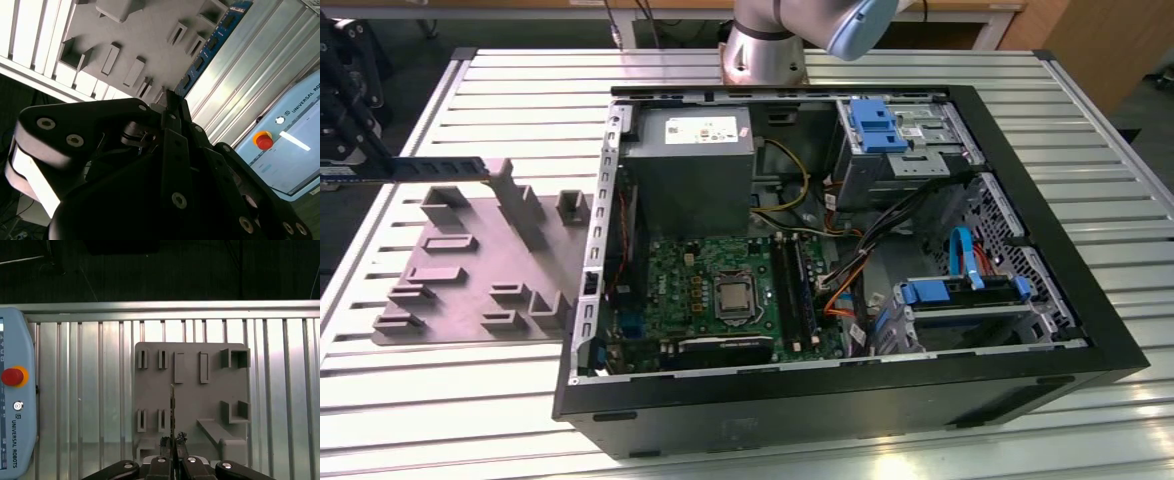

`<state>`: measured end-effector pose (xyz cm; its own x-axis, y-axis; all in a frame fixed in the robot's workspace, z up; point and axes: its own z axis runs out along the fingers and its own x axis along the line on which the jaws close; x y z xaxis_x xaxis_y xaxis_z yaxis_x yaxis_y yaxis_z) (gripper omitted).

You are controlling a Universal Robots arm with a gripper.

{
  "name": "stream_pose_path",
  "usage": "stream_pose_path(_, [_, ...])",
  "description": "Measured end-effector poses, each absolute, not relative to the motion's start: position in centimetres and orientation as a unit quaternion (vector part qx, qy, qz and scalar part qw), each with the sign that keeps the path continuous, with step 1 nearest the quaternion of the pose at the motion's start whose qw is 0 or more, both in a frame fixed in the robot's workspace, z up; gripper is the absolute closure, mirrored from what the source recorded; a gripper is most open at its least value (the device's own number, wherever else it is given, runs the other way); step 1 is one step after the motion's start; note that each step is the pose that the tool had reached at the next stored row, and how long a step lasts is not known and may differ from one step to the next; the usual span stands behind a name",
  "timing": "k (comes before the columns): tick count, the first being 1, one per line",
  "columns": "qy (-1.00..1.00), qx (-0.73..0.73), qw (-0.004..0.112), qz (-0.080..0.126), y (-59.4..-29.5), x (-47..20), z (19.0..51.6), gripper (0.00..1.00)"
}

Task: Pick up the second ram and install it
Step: 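Pick up the second ram and move it above second insertion slot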

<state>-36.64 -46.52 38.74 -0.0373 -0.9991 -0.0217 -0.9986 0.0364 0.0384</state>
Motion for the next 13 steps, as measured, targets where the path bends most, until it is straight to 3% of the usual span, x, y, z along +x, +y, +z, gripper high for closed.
stream_pose_path(13, [-0.720, 0.694, 0.005, -0.021, -46.52, -36.22, 38.73, 0.86])
